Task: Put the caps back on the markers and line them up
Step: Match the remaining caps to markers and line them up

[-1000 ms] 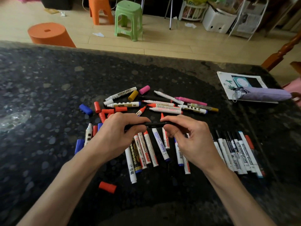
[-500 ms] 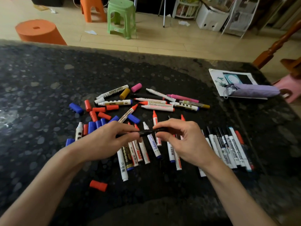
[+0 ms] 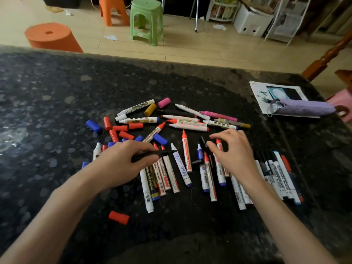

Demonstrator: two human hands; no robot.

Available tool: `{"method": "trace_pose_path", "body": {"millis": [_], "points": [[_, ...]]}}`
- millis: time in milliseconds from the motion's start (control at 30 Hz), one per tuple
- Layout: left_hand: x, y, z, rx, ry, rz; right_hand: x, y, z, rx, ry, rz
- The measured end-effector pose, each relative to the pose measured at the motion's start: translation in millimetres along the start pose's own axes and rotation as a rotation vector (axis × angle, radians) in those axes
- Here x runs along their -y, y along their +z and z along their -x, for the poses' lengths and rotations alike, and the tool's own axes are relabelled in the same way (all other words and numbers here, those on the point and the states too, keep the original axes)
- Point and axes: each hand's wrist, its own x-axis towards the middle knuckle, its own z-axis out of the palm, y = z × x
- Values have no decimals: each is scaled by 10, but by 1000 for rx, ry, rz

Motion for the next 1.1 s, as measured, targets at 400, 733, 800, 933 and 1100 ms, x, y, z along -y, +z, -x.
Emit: {"method": "trace_pose_path", "body": {"millis": [400, 733, 800, 933, 1100], "points": [[28, 142, -18, -30, -18, -48, 236, 16, -175, 132, 28, -331], [-12, 79, -37, -80, -2, 26, 366, -244, 266, 277, -151, -643], [-31, 78, -36, -73, 12, 45, 365, -284, 291, 288, -167, -658], [-25, 70, -27, -91, 57, 88, 374, -301, 299, 212, -168, -668], [3, 58, -44, -111, 97, 113, 377, -363, 270, 167, -20, -932]]}}
